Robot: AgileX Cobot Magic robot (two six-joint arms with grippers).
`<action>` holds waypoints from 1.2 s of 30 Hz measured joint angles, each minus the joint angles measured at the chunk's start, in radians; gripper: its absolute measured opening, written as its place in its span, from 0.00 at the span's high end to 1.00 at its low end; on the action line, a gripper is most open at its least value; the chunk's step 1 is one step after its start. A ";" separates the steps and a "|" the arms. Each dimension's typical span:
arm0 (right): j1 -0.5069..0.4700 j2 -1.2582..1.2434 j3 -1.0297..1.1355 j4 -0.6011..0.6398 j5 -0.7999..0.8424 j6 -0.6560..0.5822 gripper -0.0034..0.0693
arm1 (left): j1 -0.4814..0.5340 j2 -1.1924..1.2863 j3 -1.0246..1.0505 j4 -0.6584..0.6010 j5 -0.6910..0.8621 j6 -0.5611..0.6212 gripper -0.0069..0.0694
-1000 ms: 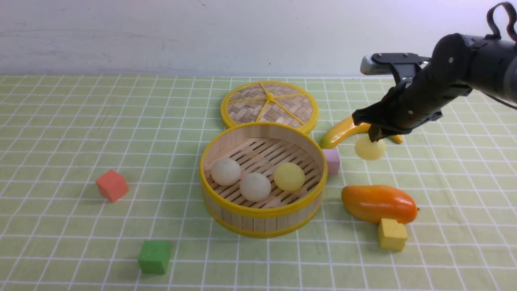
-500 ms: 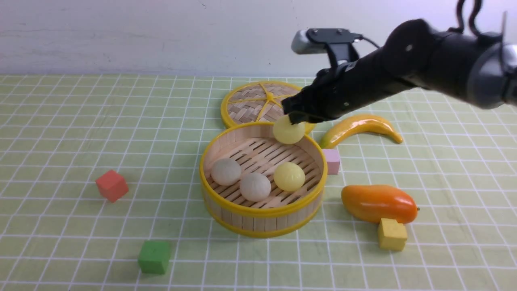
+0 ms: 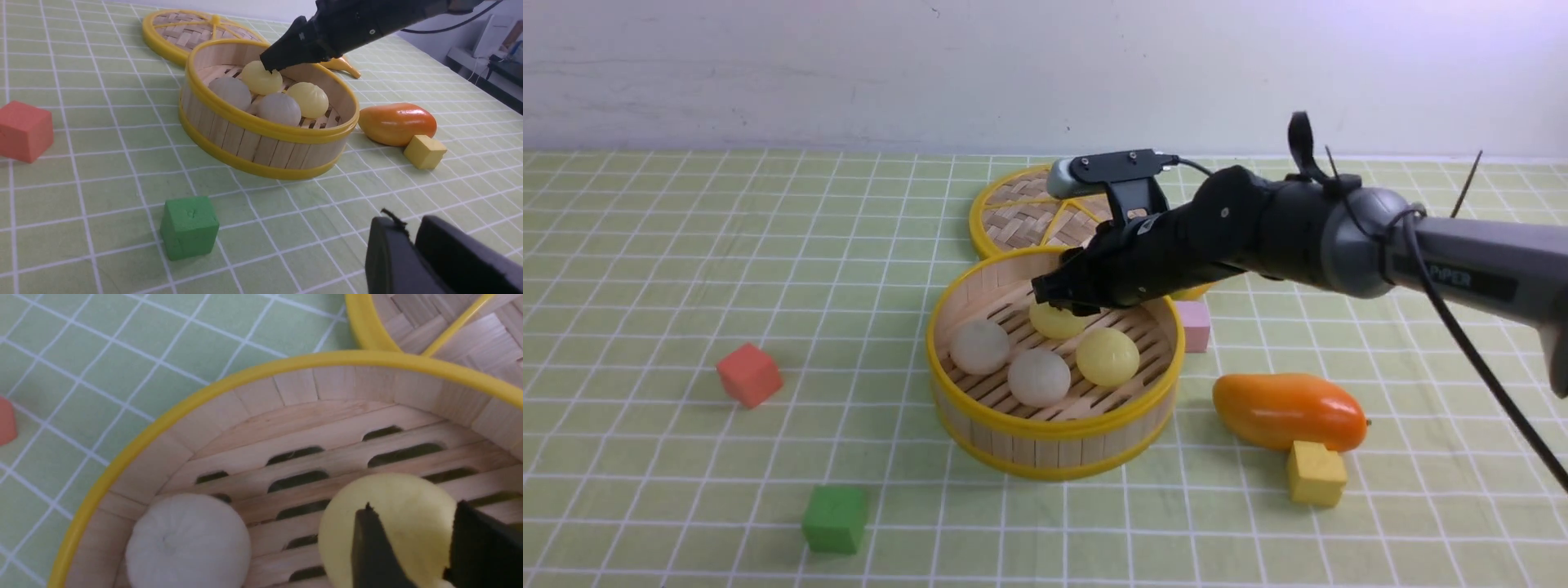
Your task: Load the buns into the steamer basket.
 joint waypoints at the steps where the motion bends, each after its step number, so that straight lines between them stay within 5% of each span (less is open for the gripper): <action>1: -0.001 -0.013 0.000 -0.001 0.025 0.000 0.47 | 0.000 0.000 0.000 0.000 0.000 0.000 0.79; 5: -0.013 -0.147 0.000 -0.026 0.223 0.041 0.43 | 0.000 0.000 0.000 0.000 0.000 0.000 0.78; 9: -0.018 -0.363 0.033 -0.145 0.420 0.207 0.57 | 0.000 0.000 0.000 0.000 0.000 0.000 0.77; 14: -0.010 -0.630 0.186 -0.350 0.605 0.460 0.91 | 0.000 0.000 0.000 0.000 0.002 0.000 0.76; 21: -0.010 -0.887 0.262 -0.410 0.852 0.561 0.98 | 0.000 0.000 0.000 0.000 0.003 0.000 0.76; 31: -0.049 -1.146 0.406 -0.514 0.780 0.558 0.98 | 0.000 0.000 0.000 0.000 0.003 0.000 0.74; 36: -0.254 -1.365 0.855 -0.506 0.296 0.553 0.98 | 0.000 0.000 0.000 0.000 0.004 0.000 0.73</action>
